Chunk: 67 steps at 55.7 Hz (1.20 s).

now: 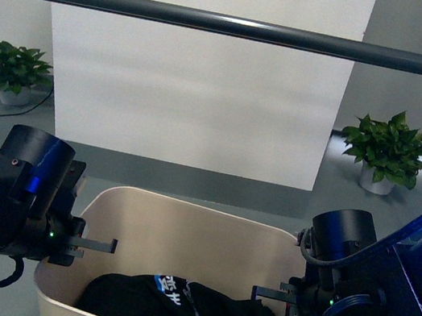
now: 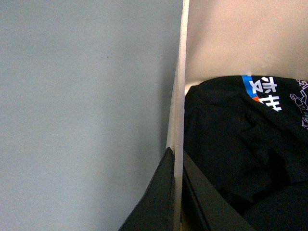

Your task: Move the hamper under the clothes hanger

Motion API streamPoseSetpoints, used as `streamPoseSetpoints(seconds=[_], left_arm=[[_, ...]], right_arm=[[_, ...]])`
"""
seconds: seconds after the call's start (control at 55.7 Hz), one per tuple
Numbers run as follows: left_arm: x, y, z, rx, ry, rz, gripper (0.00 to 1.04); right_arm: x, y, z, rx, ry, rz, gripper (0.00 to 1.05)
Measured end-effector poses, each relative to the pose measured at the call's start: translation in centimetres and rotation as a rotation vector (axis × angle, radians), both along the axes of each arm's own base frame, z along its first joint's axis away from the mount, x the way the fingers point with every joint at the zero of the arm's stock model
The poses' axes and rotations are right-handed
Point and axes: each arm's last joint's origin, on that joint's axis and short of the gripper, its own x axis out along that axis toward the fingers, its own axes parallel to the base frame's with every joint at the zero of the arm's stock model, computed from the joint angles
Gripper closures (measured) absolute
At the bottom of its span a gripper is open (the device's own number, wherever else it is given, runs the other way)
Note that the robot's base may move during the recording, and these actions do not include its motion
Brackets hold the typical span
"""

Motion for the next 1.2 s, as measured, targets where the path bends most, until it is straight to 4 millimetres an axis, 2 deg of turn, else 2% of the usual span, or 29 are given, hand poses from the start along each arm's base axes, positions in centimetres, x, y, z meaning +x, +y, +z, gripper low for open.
streamPoseSetpoints(seconds=[0.251, 0.395, 0.79, 1.059, 1.095, 1.149, 1.203], left_arm=[[0.0, 0.2, -0.1, 0.003, 0.015, 0.019, 1.01], [-0.5, 0.4, -0.7, -0.025, 0.110, 0.042, 1.01], [-1.6, 0.9, -2.8, -0.029, 0.135, 0.055, 1.01], [-2.0, 0.4, -4.1, -0.029, 0.168, 0.046, 1.01], [-2.0, 0.3, -4.1, -0.044, 0.174, 0.041, 0.98], [-2.1, 0.2, -4.2, -0.058, 0.193, 0.040, 0.86], [-2.0, 0.1, -4.1, -0.068, 0.195, 0.030, 0.78]], right_arm=[[0.0, 0.2, 0.0, 0.004, 0.001, 0.008, 1.02], [0.0, 0.6, 0.1, -0.032, 0.060, -0.139, 1.02], [0.3, 1.0, -3.0, -0.012, 0.106, -0.155, 1.02], [0.5, 1.0, -3.6, -0.006, 0.101, -0.158, 1.02], [0.5, 1.0, -3.6, -0.006, 0.101, -0.159, 1.02], [0.5, 0.9, -3.7, -0.006, 0.096, -0.162, 1.01], [0.6, 0.7, -3.7, -0.009, 0.091, -0.174, 0.91]])
